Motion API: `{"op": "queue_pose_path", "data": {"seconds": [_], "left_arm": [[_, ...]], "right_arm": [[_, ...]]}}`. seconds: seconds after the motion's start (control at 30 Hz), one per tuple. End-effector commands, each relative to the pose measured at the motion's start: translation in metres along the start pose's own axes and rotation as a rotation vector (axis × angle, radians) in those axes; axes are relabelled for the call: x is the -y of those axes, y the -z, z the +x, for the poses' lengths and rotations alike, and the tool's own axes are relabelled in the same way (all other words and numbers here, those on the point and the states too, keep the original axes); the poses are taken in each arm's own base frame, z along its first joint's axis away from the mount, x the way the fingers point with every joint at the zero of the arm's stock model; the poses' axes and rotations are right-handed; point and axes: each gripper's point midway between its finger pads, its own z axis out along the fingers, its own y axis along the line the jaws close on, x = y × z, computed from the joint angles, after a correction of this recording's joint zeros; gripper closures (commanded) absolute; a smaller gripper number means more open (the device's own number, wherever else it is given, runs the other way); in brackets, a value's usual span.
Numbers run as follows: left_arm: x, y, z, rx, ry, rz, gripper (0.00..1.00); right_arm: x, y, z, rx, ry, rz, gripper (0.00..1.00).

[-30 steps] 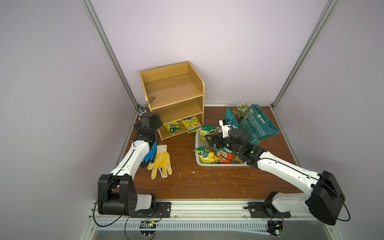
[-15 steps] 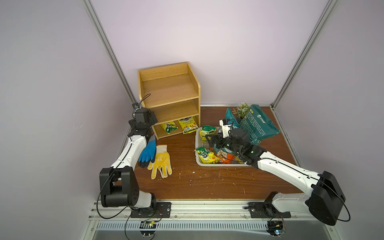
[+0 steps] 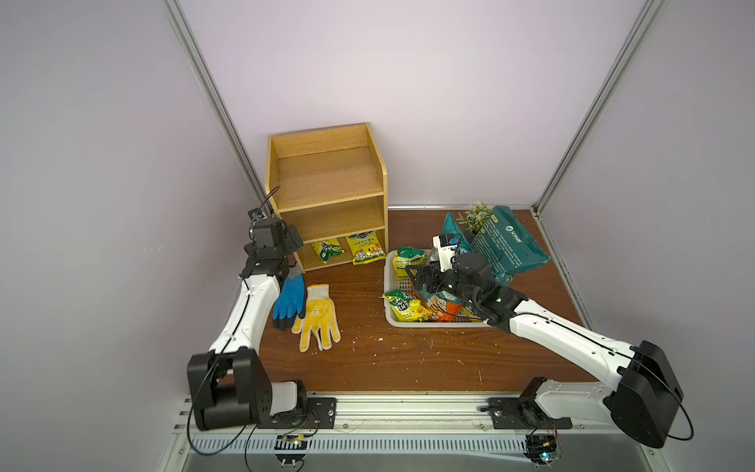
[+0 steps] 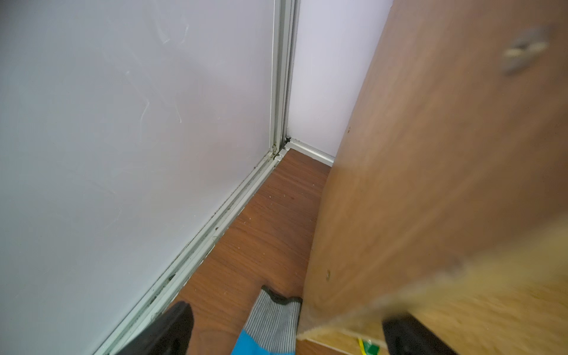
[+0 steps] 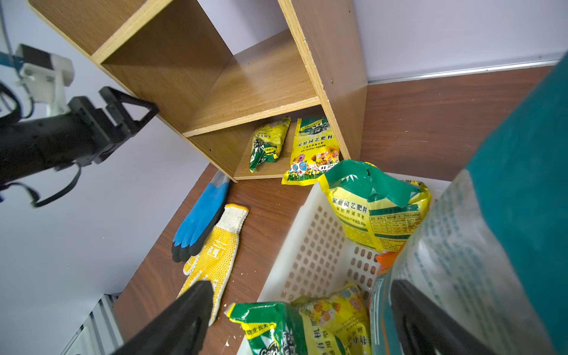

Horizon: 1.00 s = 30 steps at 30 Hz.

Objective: Take down the fertilizer bag from the shelf
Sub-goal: Adjust the shelf at the center of the board, then pick up the fertilizer bag from the shelf.

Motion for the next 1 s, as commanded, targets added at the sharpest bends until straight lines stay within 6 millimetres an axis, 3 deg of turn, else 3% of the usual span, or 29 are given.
{"op": "queue_pose_path", "data": {"seconds": [0.0,0.1,0.23,0.37,0.47,0.63,0.73,0.97], "left_arm": [[0.012,0.032,0.029,-0.055,0.058,0.104,0.01],[0.025,0.054,0.064,-0.133,0.186,0.253,0.02],[0.063,0.076,0.112,-0.232,0.398,0.524,0.07],[0.090,0.080,0.149,-0.290,0.477,0.639,0.08],[0.101,0.072,0.169,-0.334,0.502,0.660,0.07],[0.115,0.049,0.183,-0.355,0.554,0.688,0.09],[0.132,0.035,0.179,-0.360,0.558,0.722,0.12],[0.173,0.007,0.197,-0.404,0.550,0.740,0.20]], "right_arm": [[-0.004,0.000,-0.009,0.032,0.006,-0.022,0.04],[-0.008,-0.006,-0.007,0.017,0.003,-0.036,0.05],[-0.014,-0.011,-0.009,0.009,-0.014,-0.066,0.05],[-0.016,-0.009,-0.008,0.009,-0.025,-0.083,0.07],[-0.015,-0.003,-0.008,0.015,-0.022,-0.076,0.08],[-0.010,0.008,-0.012,0.052,-0.021,-0.057,0.08],[-0.007,0.013,-0.012,0.063,-0.018,-0.046,0.08],[-0.004,0.014,-0.009,0.057,0.000,-0.032,0.08]]}}
